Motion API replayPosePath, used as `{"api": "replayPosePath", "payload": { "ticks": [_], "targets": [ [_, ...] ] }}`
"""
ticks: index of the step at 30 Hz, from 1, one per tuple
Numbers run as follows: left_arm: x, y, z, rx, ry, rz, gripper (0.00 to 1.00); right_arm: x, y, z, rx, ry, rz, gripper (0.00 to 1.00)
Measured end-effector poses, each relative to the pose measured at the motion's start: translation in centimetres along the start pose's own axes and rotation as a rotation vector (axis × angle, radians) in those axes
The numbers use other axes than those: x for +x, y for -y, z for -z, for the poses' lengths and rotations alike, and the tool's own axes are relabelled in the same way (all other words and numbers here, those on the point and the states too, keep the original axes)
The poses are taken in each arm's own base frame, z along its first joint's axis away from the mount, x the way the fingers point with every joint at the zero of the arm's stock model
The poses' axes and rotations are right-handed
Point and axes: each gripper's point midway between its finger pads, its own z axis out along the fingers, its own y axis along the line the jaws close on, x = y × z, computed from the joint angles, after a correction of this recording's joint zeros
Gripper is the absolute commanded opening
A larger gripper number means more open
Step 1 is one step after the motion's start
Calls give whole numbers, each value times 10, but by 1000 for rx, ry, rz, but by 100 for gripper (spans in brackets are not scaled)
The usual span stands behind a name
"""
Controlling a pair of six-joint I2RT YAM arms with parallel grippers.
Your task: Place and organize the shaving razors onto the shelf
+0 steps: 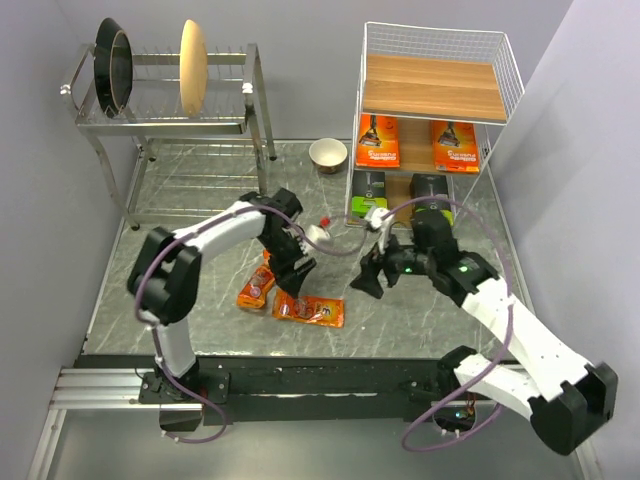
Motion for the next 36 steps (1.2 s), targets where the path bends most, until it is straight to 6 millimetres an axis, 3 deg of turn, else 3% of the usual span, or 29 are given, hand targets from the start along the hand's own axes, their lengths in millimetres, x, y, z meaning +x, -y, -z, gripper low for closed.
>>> {"api": "replayPosePath", "payload": {
  "ticks": [7, 10, 17, 19, 20, 22, 23, 25, 29, 33, 36],
  "targets": [
    [31, 1, -21, 109, -175, -132, 74, -14, 43, 43, 186, 85, -126, 85],
    [40, 6, -22, 131, -211, -155, 61, -13, 53, 52, 235, 96, -150, 85],
    [49, 22, -33, 179, -249, -159, 14, -15, 69, 56, 295, 115, -186, 85],
    [50, 25, -35, 190, -250, -139, 11, -15, 72, 54, 298, 114, -197, 85],
    [50, 26, -36, 197, -249, -132, 4, -14, 73, 53, 299, 112, -204, 85],
    [50, 29, -38, 207, -243, -109, 12, -14, 76, 51, 301, 111, -210, 85],
    [50, 30, -39, 210, -239, -97, 38, -14, 76, 51, 302, 113, -212, 85],
    [51, 31, -41, 210, -232, -59, 64, -16, 78, 52, 306, 119, -213, 85],
    [45, 42, -41, 235, -200, 128, 99, -18, 79, 52, 311, 131, -218, 85],
    [29, 45, -33, 277, -89, 390, 100, -19, 79, 55, 318, 138, -219, 85],
    [31, 55, -28, 277, -26, 535, 99, -16, 78, 55, 316, 143, -215, 84]
  ]
}}
